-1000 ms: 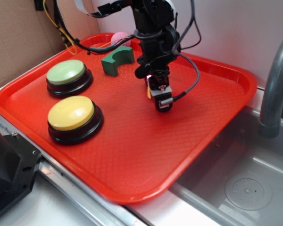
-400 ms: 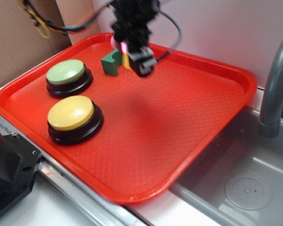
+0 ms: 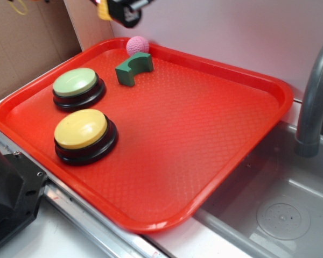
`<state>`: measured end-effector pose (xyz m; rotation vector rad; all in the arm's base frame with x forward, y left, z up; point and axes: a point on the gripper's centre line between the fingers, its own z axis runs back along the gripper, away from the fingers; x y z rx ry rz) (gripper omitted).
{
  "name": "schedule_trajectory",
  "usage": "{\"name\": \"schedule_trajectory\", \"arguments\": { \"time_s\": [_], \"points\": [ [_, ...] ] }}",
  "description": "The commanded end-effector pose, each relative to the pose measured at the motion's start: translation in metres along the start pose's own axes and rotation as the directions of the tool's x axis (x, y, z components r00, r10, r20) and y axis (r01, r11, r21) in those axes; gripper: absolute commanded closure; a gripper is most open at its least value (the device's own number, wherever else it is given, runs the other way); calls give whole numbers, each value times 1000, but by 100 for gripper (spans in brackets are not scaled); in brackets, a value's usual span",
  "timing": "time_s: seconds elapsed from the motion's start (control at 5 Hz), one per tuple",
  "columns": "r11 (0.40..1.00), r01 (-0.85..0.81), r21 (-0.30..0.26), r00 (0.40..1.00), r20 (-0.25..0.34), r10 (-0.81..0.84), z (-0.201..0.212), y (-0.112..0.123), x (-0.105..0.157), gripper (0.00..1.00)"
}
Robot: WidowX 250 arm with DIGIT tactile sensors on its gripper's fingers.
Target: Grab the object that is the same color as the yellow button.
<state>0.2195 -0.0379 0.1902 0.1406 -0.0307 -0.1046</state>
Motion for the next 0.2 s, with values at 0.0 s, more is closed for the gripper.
{"name": "schedule_trajectory", "arguments": {
  "time_s": [0.0],
  "points": [
    [989,-137,-56,988,65,140,22,14,1,100]
  ]
}}
